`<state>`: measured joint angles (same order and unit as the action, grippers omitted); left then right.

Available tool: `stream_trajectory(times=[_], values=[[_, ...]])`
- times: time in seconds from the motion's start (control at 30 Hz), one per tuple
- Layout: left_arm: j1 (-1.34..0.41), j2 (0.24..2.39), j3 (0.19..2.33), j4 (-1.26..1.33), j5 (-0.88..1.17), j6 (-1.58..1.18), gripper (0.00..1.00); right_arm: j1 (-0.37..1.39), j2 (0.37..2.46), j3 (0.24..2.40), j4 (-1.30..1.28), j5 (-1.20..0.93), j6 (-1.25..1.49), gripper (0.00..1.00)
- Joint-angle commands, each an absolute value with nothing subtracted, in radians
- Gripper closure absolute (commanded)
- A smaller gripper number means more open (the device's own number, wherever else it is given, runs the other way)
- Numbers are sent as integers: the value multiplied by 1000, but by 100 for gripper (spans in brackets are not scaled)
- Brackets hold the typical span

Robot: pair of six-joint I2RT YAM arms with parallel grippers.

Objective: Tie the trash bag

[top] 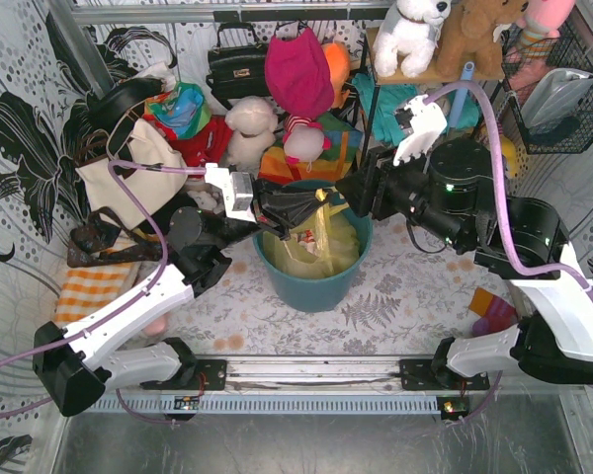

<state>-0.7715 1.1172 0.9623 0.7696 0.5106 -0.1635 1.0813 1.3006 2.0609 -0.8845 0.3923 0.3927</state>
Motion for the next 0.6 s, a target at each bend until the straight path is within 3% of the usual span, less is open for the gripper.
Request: stream_trajectory(times=[0.0,0.2,0.57], values=[[-772,1119,977,819,515,-172,100,1081,1277,2073,-924,399,412,58],[-772,1119,978,818,512,-173,100,1081,1267,2057,-938,424,417,56],[-772,1126,985,819,516,-175,100,1081,1278,2049,-939,371,420,64]])
